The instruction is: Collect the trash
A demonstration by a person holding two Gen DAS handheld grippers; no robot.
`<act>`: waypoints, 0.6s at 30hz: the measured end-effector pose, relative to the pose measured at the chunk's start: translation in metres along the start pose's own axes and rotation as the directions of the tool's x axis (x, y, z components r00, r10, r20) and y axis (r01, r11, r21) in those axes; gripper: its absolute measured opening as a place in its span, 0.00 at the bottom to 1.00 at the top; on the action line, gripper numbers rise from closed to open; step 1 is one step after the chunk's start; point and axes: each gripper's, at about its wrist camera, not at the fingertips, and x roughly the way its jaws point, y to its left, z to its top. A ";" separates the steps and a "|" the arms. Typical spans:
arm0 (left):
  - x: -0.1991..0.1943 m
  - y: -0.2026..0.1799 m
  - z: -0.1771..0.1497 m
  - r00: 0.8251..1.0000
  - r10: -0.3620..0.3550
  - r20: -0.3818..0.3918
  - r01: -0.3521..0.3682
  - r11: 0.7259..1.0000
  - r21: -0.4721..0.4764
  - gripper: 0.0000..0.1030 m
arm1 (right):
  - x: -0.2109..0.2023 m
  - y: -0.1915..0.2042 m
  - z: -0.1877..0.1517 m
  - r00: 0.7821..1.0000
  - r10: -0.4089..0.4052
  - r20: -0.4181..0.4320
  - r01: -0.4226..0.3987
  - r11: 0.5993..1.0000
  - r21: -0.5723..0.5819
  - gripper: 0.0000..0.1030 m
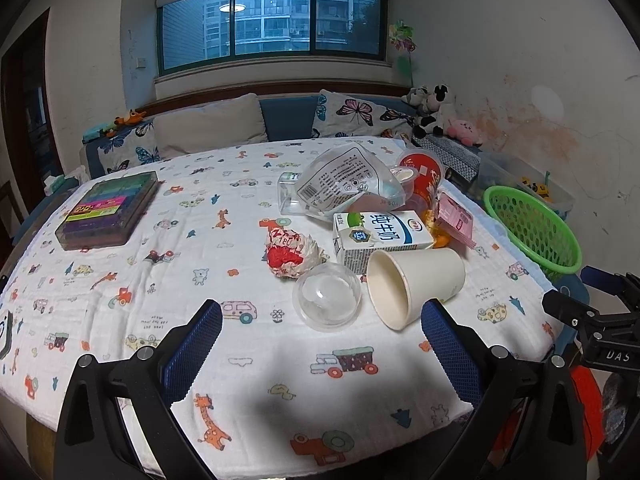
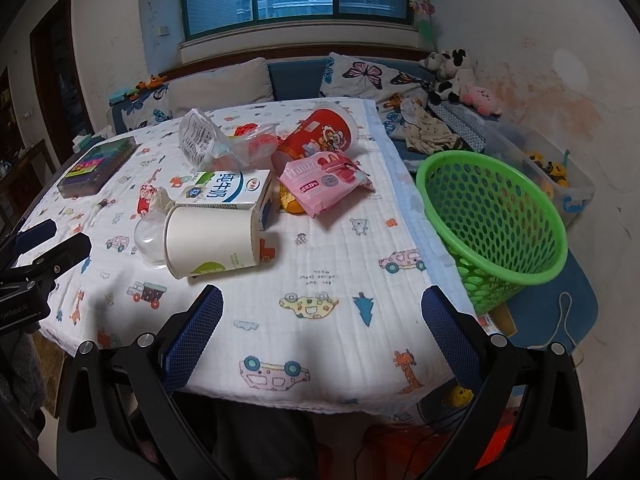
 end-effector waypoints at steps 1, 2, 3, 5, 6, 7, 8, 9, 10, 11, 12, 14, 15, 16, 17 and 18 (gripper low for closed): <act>0.001 0.000 0.002 1.000 -0.001 -0.002 0.001 1.000 0.000 0.94 | 0.000 0.000 0.001 1.000 0.002 0.000 -0.002 1.000 0.001 0.96; 0.002 0.000 0.003 1.000 -0.001 -0.003 0.001 1.000 0.000 0.94 | 0.002 -0.001 0.002 1.000 0.003 -0.002 -0.003 1.000 0.002 0.96; 0.003 0.000 0.004 1.000 -0.002 -0.005 0.002 1.000 0.000 0.94 | 0.003 -0.001 0.002 1.000 0.001 -0.005 -0.001 1.000 0.001 0.96; 0.005 0.002 0.006 1.000 -0.004 -0.009 0.004 1.000 -0.002 0.94 | 0.005 -0.001 0.005 1.000 0.002 -0.010 -0.002 1.000 -0.001 0.96; 0.007 0.002 0.008 1.000 -0.005 -0.012 0.005 1.000 -0.003 0.94 | 0.006 -0.002 0.005 1.000 0.002 -0.012 -0.002 1.000 0.000 0.96; 0.008 0.002 0.009 1.000 -0.006 -0.014 0.006 1.000 -0.002 0.94 | 0.007 -0.002 0.007 1.000 0.003 -0.013 -0.003 1.000 0.001 0.96; 0.009 0.003 0.010 1.000 -0.006 -0.014 0.006 1.000 -0.002 0.94 | 0.008 -0.003 0.008 1.000 0.006 -0.014 -0.006 1.000 0.002 0.96; 0.010 0.003 0.011 1.000 -0.007 -0.016 0.007 1.000 -0.003 0.94 | 0.010 -0.003 0.009 1.000 0.005 -0.015 -0.005 1.000 0.001 0.96; 0.012 0.004 0.012 1.000 -0.009 -0.018 0.009 1.000 -0.004 0.94 | 0.010 -0.004 0.011 1.000 0.004 -0.016 -0.004 1.000 0.001 0.96; 0.012 0.004 0.013 1.000 -0.010 -0.018 0.010 1.000 -0.005 0.94 | 0.011 -0.004 0.012 1.000 0.006 -0.017 -0.006 1.000 0.000 0.96; 0.013 0.004 0.015 1.000 -0.010 -0.019 0.010 1.000 -0.004 0.94 | 0.012 -0.004 0.014 1.000 0.006 -0.018 -0.006 1.000 -0.001 0.96; 0.014 0.005 0.016 1.000 -0.010 -0.021 0.010 1.000 -0.004 0.94 | 0.014 -0.005 0.016 1.000 0.004 -0.020 -0.004 1.000 -0.005 0.96; 0.015 0.005 0.018 1.000 -0.011 -0.022 0.011 1.000 -0.004 0.94 | 0.015 -0.005 0.018 1.000 0.005 -0.020 -0.005 1.000 -0.006 0.96; 0.016 0.005 0.019 1.000 -0.011 -0.023 0.011 1.000 -0.004 0.94 | 0.016 -0.006 0.019 1.000 0.006 -0.021 -0.006 1.000 -0.006 0.96; 0.017 0.005 0.021 1.000 -0.010 -0.024 0.010 1.000 -0.002 0.94 | 0.017 -0.006 0.020 1.000 0.006 -0.022 -0.006 1.000 -0.007 0.96; 0.018 0.005 0.022 1.000 -0.010 -0.025 0.010 1.000 -0.001 0.94 | 0.018 -0.007 0.021 1.000 0.006 -0.022 -0.007 1.000 -0.009 0.96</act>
